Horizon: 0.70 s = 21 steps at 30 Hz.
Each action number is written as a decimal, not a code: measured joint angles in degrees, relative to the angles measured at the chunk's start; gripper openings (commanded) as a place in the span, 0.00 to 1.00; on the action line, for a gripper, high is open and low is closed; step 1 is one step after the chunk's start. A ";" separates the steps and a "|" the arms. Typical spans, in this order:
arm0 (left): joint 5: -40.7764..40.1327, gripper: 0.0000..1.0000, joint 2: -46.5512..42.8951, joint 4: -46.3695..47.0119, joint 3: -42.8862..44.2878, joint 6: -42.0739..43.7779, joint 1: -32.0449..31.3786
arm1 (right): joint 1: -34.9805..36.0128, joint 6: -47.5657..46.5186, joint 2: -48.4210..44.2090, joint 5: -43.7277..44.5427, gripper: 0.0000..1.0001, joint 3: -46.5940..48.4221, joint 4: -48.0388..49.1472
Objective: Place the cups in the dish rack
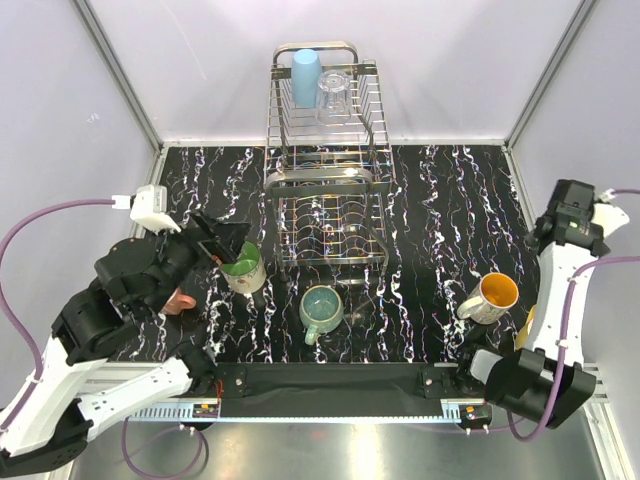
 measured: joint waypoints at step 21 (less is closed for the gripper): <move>8.52 0.99 -4.70 -0.22 -2.82 2.80 0.00 | -17.73 16.94 -7.26 -1.97 0.59 -16.52 1.38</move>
